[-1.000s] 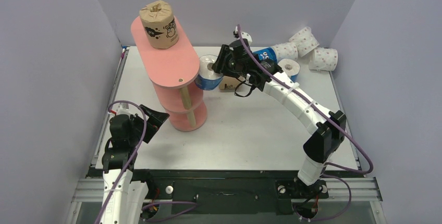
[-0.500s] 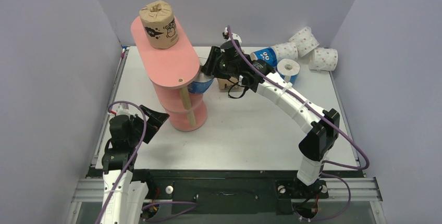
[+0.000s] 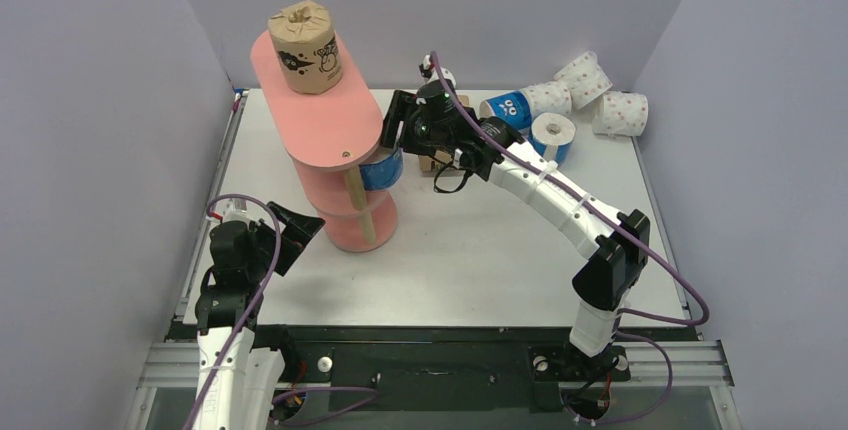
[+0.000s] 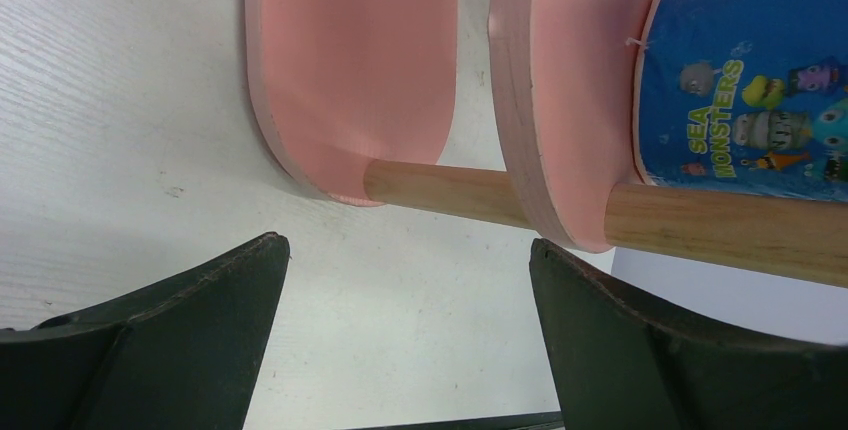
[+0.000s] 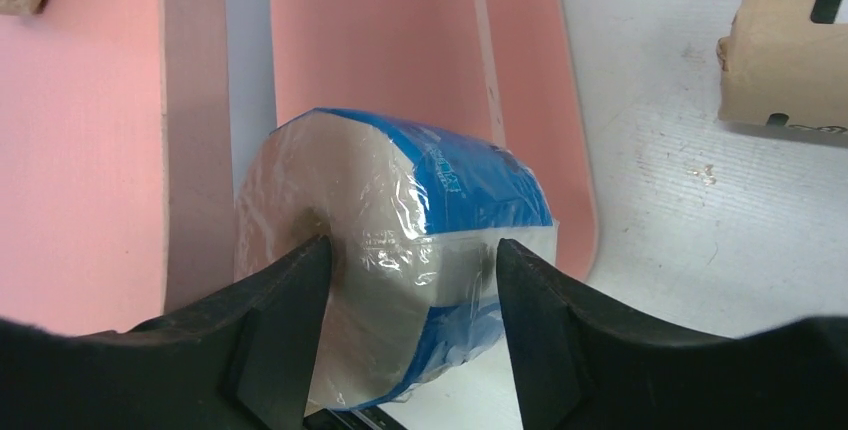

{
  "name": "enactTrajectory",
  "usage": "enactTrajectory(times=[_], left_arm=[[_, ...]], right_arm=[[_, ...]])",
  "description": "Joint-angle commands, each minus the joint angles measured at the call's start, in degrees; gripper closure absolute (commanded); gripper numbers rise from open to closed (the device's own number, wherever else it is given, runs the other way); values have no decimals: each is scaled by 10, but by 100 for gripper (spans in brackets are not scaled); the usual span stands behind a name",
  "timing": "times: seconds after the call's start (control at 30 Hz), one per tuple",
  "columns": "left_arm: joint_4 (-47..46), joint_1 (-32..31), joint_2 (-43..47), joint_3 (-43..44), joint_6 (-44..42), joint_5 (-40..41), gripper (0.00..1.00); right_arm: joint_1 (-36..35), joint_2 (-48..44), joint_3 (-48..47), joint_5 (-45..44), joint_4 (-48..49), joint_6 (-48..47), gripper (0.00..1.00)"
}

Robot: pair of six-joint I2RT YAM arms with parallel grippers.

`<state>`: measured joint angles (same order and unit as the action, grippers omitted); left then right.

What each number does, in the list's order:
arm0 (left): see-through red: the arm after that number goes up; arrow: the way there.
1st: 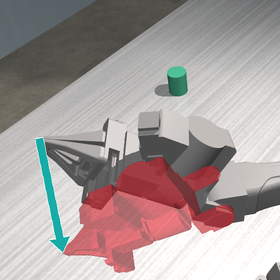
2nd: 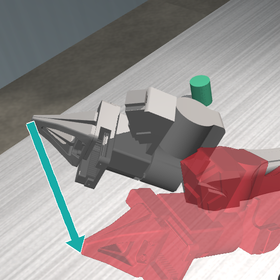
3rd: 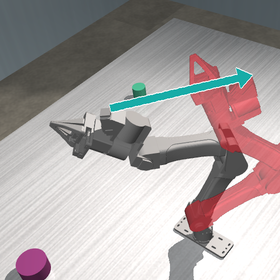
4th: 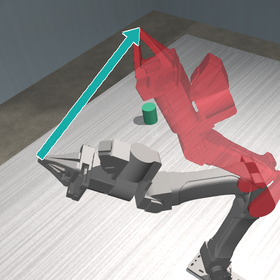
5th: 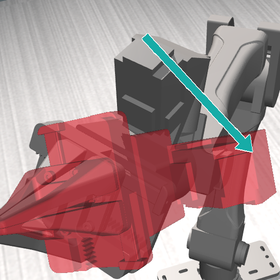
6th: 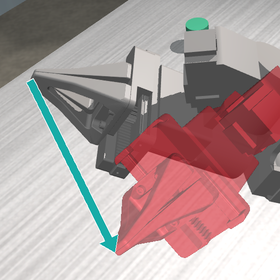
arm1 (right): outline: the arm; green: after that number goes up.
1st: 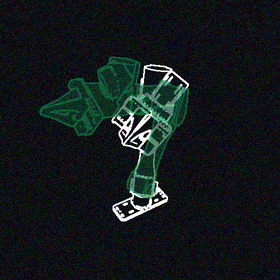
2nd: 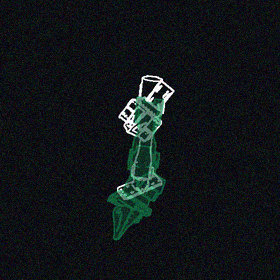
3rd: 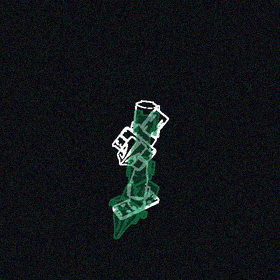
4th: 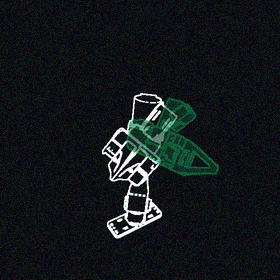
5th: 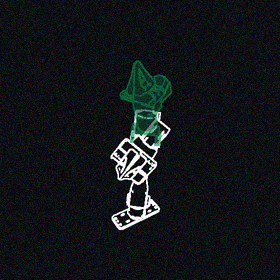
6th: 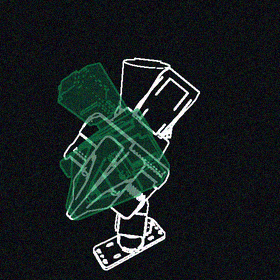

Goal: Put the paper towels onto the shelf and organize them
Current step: Place the paper towel on the shelf.

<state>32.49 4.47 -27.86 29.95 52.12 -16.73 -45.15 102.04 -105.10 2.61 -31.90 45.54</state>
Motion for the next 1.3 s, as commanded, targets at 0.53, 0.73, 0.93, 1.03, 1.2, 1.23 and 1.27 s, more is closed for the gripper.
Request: enactTrajectory(times=[0.53,0.73,0.93,1.03,1.2,1.23,1.27], left_arm=[[-11,0,7,13,5,-1,11],[-13,-1,7,14,8,-2,11],[-15,0,5,16,9,-2,11],[-14,-1,6,15,9,0,11],[-21,0,1,13,10,1,11],[-22,0,0,13,10,0,11],[-23,-1,-2,14,11,0,11]], right_arm=[[4,-72,50,17,65,26,33],[10,-114,86,16,77,24,32],[23,-153,121,18,81,16,31],[43,-179,151,-1,89,5,32],[75,-247,301,-19,258,0,44],[83,-251,319,-8,276,-1,46],[102,-252,324,3,282,-3,48]])
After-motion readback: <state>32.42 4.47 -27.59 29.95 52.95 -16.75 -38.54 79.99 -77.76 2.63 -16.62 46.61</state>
